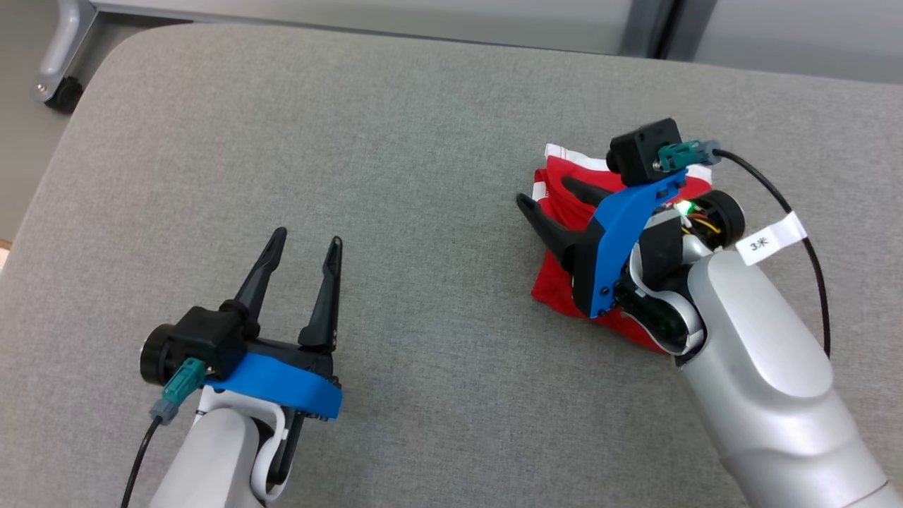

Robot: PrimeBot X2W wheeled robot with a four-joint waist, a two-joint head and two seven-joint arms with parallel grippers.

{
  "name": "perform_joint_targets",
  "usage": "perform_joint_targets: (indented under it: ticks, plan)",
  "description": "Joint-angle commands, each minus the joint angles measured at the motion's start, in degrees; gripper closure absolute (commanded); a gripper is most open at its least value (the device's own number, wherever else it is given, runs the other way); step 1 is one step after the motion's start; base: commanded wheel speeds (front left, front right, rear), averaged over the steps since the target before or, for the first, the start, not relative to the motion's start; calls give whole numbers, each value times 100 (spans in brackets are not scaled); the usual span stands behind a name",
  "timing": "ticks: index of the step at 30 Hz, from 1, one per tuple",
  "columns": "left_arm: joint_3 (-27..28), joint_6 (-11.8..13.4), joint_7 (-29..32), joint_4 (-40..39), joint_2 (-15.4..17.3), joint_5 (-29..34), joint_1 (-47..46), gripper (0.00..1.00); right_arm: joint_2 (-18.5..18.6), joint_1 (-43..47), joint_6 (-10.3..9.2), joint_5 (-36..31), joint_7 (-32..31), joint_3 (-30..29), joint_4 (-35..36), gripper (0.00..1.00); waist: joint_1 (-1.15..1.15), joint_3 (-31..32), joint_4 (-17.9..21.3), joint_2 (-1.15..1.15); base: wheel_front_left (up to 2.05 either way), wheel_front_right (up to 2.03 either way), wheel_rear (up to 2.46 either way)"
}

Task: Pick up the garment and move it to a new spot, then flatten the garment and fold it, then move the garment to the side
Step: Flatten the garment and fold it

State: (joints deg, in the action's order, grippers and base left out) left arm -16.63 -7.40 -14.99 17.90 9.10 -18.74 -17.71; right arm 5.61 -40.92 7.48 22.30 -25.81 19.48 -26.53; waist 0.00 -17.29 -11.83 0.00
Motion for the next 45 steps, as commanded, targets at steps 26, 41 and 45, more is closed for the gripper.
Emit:
perform_joint_targets:
  ticks: [26,41,45]
  plan:
    - [-16,-9,-26,4,99,8,62,0,774,1013,3,-725,1014,-246,-41,100,0,281,140,0,0,0,0]
    - [271,-8,-25,66,149,64,347,0,844,1688,2,1094,691,1961,1635,100,0,648,543,0,0,0,0]
    - [491,-5,-26,74,158,68,483,0,786,1968,3,990,1210,1498,1900,15,0,801,744,0,0,0,0]
